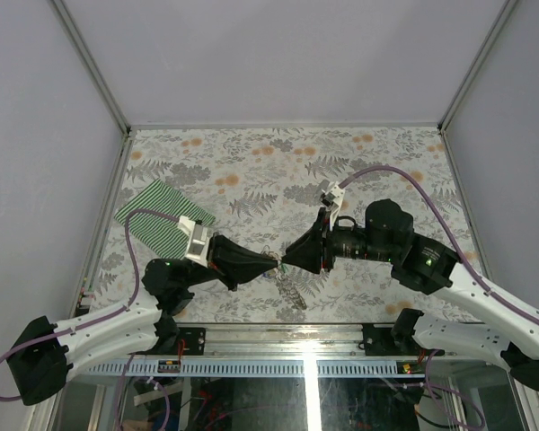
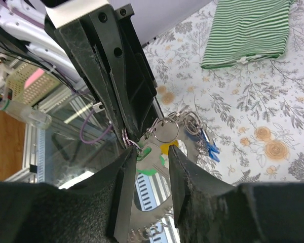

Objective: Put the keys on the keyring

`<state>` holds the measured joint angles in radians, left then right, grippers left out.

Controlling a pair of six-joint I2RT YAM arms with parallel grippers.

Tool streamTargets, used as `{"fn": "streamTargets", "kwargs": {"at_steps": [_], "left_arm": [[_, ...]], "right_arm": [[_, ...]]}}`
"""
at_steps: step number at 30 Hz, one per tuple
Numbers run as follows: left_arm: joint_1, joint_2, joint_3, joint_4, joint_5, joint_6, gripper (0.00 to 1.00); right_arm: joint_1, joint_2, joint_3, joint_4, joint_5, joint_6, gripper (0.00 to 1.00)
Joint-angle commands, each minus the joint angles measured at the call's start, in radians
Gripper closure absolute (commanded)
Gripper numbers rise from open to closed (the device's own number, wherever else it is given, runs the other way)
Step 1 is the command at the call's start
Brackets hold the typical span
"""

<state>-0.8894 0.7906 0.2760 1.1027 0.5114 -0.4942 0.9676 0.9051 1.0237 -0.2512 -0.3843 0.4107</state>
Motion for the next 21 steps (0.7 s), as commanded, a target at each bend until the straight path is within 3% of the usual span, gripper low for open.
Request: {"fn": "streamTargets", "kwargs": {"at_steps": [1, 9, 16, 21], "left_arm": [[-0.004, -0.011, 0.001, 0.123, -0.040, -0.001, 1.00], [-0.004, -0.002, 0.011, 0.123, -0.029, -0.003, 1.00], [-0.003, -0.001, 0.010, 0.120, -0.032, 0.001, 1.00], [-0.003, -0.008, 0.013, 0.106, -0.036, 0.009, 1.00]], "right_arm": [[0.006, -0.033, -0.022, 0.155, -0.011, 0.103, 0.63], [0.006, -0.019, -0.039, 0.200, -0.064, 0.120, 0.70], [0.007, -0.022, -0.033, 0.178, -0.060, 0.112, 0.86], [0.007, -0.038, -0.024, 0.138, -0.034, 0.098, 0.89]]}}
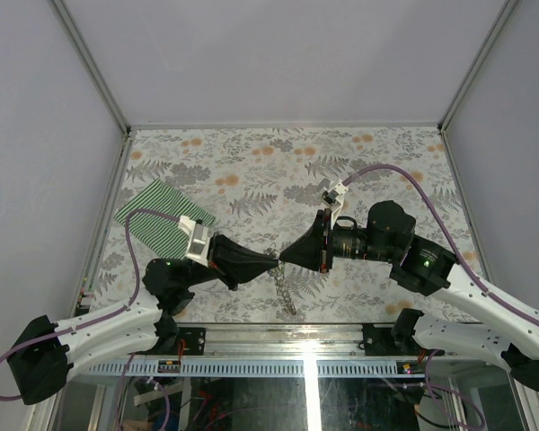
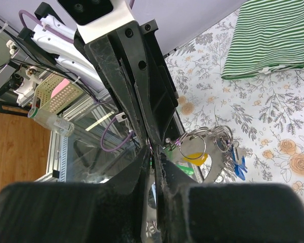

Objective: Put the keys on the keyring

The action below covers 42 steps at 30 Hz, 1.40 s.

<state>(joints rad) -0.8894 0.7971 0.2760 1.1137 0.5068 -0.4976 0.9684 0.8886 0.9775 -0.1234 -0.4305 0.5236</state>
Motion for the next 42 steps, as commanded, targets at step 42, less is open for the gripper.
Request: {"fn": "streamTargets", "kwargs": {"at_steps": [42], "left_arm": [[-0.003, -0.049, 0.049, 0.025, -0.020, 0.037, 1.00]], "right_arm": [[0.006, -0.125, -0.043, 0.020, 0.065, -0.170, 0.67]]}}
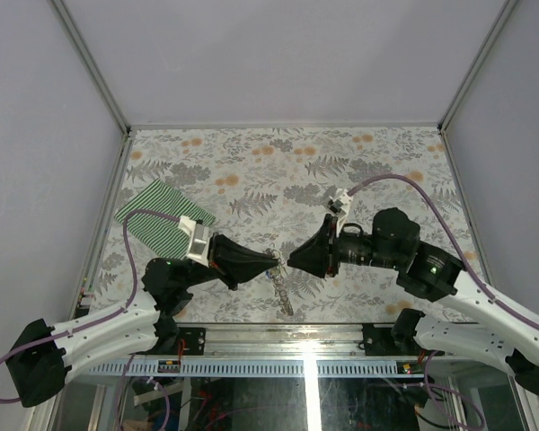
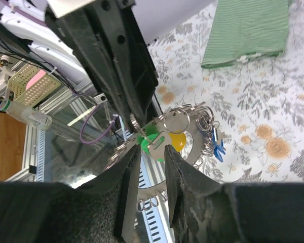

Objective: Put the keys on the keyring

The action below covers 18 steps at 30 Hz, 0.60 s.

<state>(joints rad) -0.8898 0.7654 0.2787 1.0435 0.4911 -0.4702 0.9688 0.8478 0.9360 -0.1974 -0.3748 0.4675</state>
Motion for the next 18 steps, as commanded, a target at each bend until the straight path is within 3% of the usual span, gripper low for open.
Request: {"fn": "streamTargets", "kwargs": {"at_steps": [1, 10, 14, 18], "left_arm": [[-0.003, -0.016, 0.047, 0.097, -0.003, 0.008, 1.00], [-0.003, 0.028, 0.068, 0.147, 0.056, -0.023, 1.00], [-0.003, 0.038, 0.070, 0.154, 0.061, -0.025, 1.00], [-0.004, 0.042, 0.074, 0.155, 0.062, -0.027, 1.00]], "right_arm": [[0.005, -0.103, -0.012, 0.124, -0.007, -0.138, 0.67], [0.006, -0.184, -0.164, 0.408, -0.101, -0.366, 0.55], [0.005, -0.167, -0.232, 0.573, -0.152, -0.378, 0.56], [0.005, -0.127, -0.236, 0.601, -0.224, -0.391, 0.58]]}}
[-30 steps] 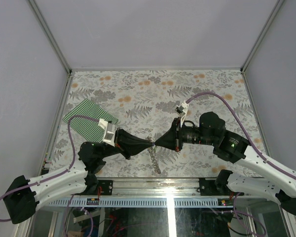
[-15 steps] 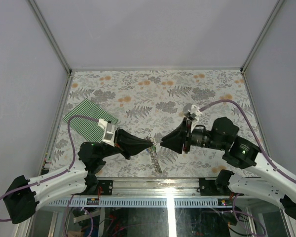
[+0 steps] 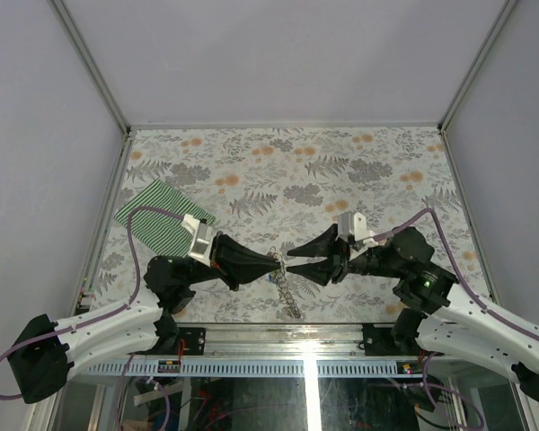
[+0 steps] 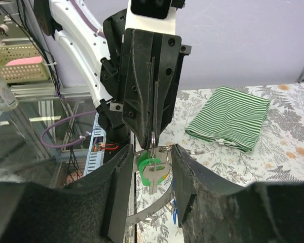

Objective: Put the keys on the keyring

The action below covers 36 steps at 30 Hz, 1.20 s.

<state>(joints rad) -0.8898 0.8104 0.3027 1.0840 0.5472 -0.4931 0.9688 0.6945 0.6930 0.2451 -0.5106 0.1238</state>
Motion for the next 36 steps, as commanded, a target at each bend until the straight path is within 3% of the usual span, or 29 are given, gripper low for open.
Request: {"fn": "streamTargets", "kwargs": {"at_steps": [1, 10, 24, 32, 36], "left_arm": [[-0.003, -0.004, 0.049, 0.113, 0.006, -0.004, 1.00], [-0.005, -0.003, 0.055, 0.111, 0.008, -0.002, 1.00], [-0.005, 0.009, 0.067, 0.120, 0.025, -0.007, 1.00], [-0.006, 0.015, 0.067, 0.121, 0.030, -0.009, 1.00], [-0.008, 0.018, 0.065, 0.123, 0.034, -0.012, 1.00]], "right_arm": [[0.005, 0.036, 0.009, 0.156, -0.103, -0.045, 0.58], [0.005, 0.045, 0.010, 0.088, -0.102, -0.061, 0.67], [0.006, 0.074, 0.023, 0.060, -0.086, -0.064, 0.69], [0.006, 0.072, 0.030, 0.064, -0.082, -0.064, 0.79], [0.005, 0.066, 0.038, 0.053, -0.080, -0.064, 0.89]]}}
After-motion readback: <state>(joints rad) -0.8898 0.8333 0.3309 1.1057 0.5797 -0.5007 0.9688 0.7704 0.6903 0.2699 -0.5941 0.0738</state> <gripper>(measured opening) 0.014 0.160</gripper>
